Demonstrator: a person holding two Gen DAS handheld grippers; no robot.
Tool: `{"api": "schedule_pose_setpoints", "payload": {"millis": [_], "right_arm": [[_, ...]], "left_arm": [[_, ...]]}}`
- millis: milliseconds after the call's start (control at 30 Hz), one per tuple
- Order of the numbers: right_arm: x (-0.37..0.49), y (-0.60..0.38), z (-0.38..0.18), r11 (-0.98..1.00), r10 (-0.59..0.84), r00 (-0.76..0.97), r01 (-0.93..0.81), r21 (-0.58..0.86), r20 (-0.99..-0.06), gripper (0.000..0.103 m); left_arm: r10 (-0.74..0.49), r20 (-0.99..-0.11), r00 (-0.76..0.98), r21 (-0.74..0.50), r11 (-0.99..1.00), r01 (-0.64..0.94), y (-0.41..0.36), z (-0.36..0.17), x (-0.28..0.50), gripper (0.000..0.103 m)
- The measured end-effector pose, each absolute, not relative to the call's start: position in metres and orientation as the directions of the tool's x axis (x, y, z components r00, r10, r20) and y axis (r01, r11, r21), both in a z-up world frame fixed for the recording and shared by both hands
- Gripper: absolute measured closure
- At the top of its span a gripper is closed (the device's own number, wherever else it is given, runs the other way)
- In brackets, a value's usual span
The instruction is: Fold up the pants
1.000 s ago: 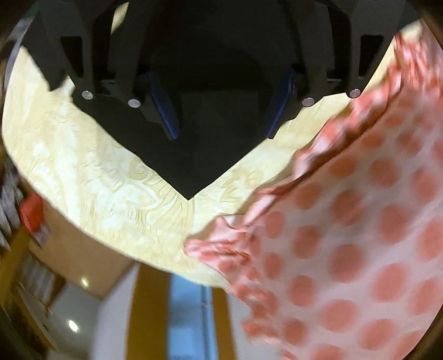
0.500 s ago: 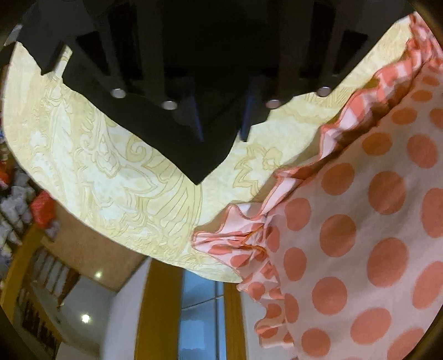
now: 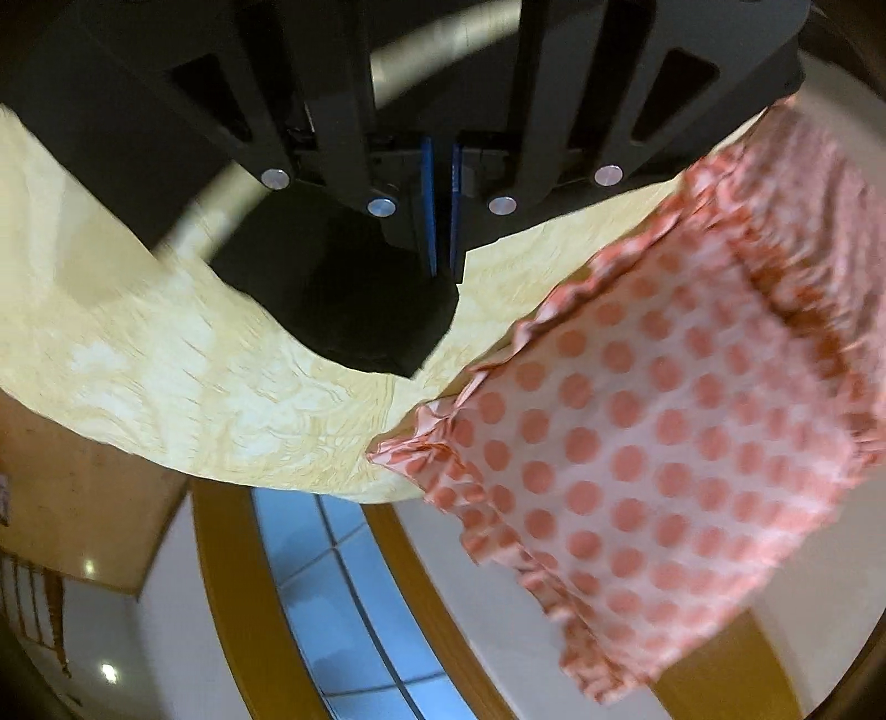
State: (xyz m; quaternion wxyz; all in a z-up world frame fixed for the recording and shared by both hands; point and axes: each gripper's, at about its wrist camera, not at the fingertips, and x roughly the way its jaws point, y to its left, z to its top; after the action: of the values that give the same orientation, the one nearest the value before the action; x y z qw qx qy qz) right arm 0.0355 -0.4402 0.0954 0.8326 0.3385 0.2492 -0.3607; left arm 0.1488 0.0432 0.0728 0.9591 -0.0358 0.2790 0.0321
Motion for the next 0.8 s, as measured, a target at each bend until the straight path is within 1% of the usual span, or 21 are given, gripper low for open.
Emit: {"api": "schedule_pose_setpoints", "payload": {"millis": [133,233,333,467,533,567,633,667,800], "right_arm": [[-0.018,-0.406,0.096,0.528,-0.418,0.654,0.740,0.416,-0.631,0.099],[-0.051,-0.390,0.078,0.507,-0.396,0.651,0.743,0.437,-0.648,0.099],[-0.063,-0.390,0.065,0.479,-0.356,0.652,0.742,0.469,-0.669,0.099],[-0.068,-0.400,0.058,0.430,-0.313,0.675,0.728,0.534,-0.669,0.098],[-0.068,-0.405,0.054,0.401,-0.293,0.674,0.730,0.553,-0.678,0.091],[-0.068,-0.407,0.051,0.383,-0.275,0.678,0.727,0.570,-0.681,0.085],[-0.069,-0.411,0.047,0.362,-0.258,0.689,0.719,0.593,-0.678,0.063],[-0.070,-0.412,0.045,0.349,-0.257,0.694,0.715,0.605,-0.672,0.060],[-0.070,-0.416,0.044,0.340,-0.279,0.712,0.700,0.628,-0.644,0.060]], "left_arm": [[0.041,-0.522,0.852,-0.058,0.995,-0.084,0.045,0.079,0.140,0.002],[0.039,-0.509,0.860,-0.054,0.996,-0.077,0.042,0.084,0.133,0.002],[0.035,-0.506,0.862,-0.045,0.997,-0.067,0.037,0.087,0.131,0.002],[0.023,-0.504,0.863,-0.045,0.998,-0.053,0.031,0.090,0.125,0.002],[0.036,-0.497,0.867,-0.027,0.998,-0.057,0.029,0.090,0.122,0.002],[0.042,-0.496,0.867,-0.021,0.998,-0.060,0.029,0.091,0.123,0.002],[0.047,-0.500,0.865,-0.016,0.998,-0.063,0.029,0.091,0.123,0.002],[0.047,-0.501,0.864,-0.017,0.998,-0.065,0.030,0.091,0.124,0.002],[0.047,-0.513,0.857,-0.027,0.997,-0.071,0.032,0.092,0.128,0.002]]}}
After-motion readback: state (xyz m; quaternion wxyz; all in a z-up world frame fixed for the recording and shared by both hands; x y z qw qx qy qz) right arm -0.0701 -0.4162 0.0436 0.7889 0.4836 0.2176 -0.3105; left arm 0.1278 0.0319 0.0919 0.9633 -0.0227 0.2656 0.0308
